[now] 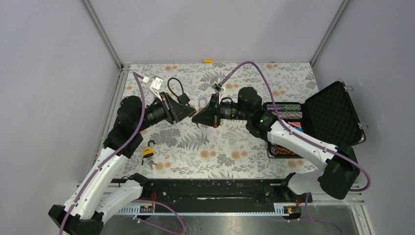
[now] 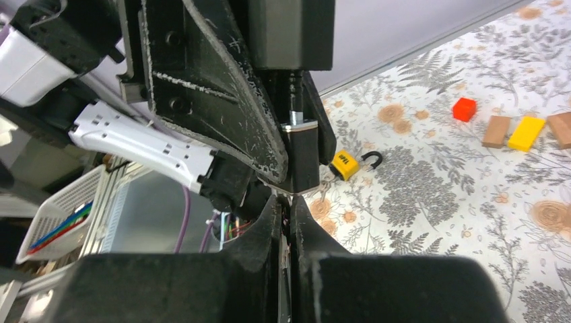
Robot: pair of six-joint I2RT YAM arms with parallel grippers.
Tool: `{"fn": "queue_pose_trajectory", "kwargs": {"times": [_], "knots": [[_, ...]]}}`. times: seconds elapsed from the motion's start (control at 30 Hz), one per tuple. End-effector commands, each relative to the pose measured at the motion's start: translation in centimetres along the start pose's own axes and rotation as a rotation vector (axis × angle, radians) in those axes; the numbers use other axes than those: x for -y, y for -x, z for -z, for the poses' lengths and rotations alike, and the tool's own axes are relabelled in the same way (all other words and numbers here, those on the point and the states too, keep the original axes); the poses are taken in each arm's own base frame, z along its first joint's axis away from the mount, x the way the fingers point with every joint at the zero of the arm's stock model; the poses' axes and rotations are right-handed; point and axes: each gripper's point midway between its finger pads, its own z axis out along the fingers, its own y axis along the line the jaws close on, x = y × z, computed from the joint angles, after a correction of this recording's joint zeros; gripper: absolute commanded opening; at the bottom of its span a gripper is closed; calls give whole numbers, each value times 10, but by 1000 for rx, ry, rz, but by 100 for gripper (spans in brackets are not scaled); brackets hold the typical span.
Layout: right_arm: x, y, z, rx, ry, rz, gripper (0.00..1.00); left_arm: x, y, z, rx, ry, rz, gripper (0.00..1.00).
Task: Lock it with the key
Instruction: Remove the key from the lock, then place the key at the center of the board, then place the lock at the center of the board.
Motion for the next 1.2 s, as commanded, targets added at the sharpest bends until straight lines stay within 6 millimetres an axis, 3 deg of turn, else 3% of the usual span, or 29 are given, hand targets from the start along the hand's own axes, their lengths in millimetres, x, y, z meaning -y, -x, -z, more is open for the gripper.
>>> {"fn": "queue_pose_trajectory", "kwargs": {"times": [0.0,0.1,0.37,0.5,0.57,0.67,0.77,0.87,1.0,1.17], "knots": [[-29,-72,27,-299,229,-145,0,52,94,28,331,-71,-209,0],[-54,-82,40,-357,413,-174,0,61,86,29,280,-132,-267,0],[-75,-87,54,-357,601,-192,0,78,93,39,292,-262,-328,0],[-88,-70,56,-317,700,-241,0,69,98,39,335,-220,-326,0],[-85,-62,48,-304,706,-310,0,56,102,39,371,-151,-300,0],[-70,-60,31,-267,653,-387,0,36,111,46,448,-35,-269,0],[-51,-64,16,-233,560,-406,0,33,107,46,431,-18,-279,0],[-17,-76,2,-226,334,-396,0,21,102,45,395,37,-284,0],[59,-96,2,-271,-156,-325,0,-21,73,32,287,148,-205,0],[114,-121,18,-258,-482,-398,0,-92,5,9,71,292,-17,0]]}}
